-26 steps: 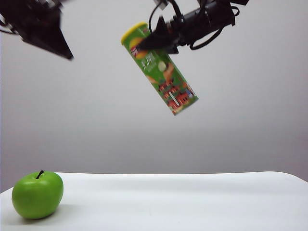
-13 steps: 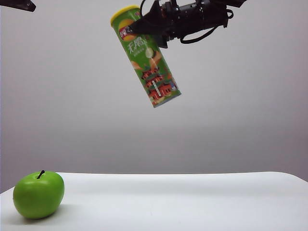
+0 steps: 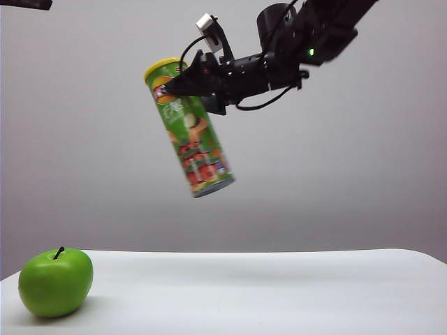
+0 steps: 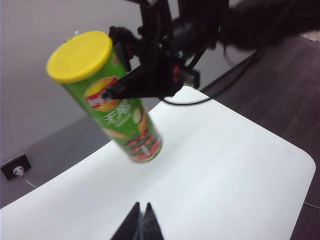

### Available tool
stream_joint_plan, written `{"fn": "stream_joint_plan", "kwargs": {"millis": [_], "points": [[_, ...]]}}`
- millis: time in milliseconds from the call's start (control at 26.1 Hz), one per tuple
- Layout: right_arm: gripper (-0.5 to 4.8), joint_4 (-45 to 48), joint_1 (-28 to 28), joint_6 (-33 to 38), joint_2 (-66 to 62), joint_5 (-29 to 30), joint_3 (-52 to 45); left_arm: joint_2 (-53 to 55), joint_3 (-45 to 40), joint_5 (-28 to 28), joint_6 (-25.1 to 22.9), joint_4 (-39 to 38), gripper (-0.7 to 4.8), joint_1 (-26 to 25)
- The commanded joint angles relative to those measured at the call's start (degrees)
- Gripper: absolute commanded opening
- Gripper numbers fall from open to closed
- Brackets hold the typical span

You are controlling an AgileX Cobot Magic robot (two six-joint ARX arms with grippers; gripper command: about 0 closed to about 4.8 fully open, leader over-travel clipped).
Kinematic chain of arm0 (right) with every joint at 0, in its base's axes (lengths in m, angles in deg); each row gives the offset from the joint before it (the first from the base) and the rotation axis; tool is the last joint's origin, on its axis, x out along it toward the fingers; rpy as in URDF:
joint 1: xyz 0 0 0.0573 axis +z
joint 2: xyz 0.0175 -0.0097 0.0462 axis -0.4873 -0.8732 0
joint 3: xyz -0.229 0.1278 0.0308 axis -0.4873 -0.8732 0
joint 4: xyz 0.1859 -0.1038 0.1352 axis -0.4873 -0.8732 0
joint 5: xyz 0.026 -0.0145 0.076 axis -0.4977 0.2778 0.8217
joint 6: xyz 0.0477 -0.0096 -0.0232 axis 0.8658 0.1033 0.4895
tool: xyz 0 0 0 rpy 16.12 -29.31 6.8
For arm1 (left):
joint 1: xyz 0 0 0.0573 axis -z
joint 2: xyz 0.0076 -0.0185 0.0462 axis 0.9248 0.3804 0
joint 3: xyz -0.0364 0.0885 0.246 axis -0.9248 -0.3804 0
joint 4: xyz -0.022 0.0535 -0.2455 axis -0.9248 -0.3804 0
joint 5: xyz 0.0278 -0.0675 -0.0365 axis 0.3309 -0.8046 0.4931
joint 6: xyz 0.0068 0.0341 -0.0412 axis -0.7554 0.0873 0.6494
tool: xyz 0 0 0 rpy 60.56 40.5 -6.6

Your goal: Pick up the green bucket of chips from the desk, place it near the apple, and finally stand it up.

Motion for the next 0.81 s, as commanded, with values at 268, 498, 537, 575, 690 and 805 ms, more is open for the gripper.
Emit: {"fn": "stream_joint_plan", "kwargs": {"millis": [268, 498, 537, 575, 690, 805], "points": [[2.91, 40.13, 1.64, 22.03, 0.72, -9.14, -19.19, -0.33, 0.02, -0.37, 0.0, 0.48, -0.04, 0.0], [2.91, 45.59, 5.49, 19.93, 0.7, -14.91, -26.53, -0.39, -0.39, -0.13, 0.15, 0.61, -0.04, -0.02], [2.91, 45.83, 6.38, 18.38, 0.7, -15.98, -27.41, -0.44, -0.74, 0.02, 0.46, 0.81, -0.04, -0.02], [2.91, 46.05, 7.19, 16.52, 0.7, -17.29, -28.13, -0.52, -1.4, 0.46, 1.31, 1.38, -0.04, 0.0], [2.83, 46.21, 9.92, 10.12, 0.66, -21.79, -29.22, -2.34, -4.79, 3.74, 3.72, 3.13, -0.04, 0.0], [2.82, 46.34, 10.25, 9.57, 0.33, -22.95, -29.24, -5.62, -8.02, 4.35, 5.33, 5.25, -0.04, -0.02]]}}
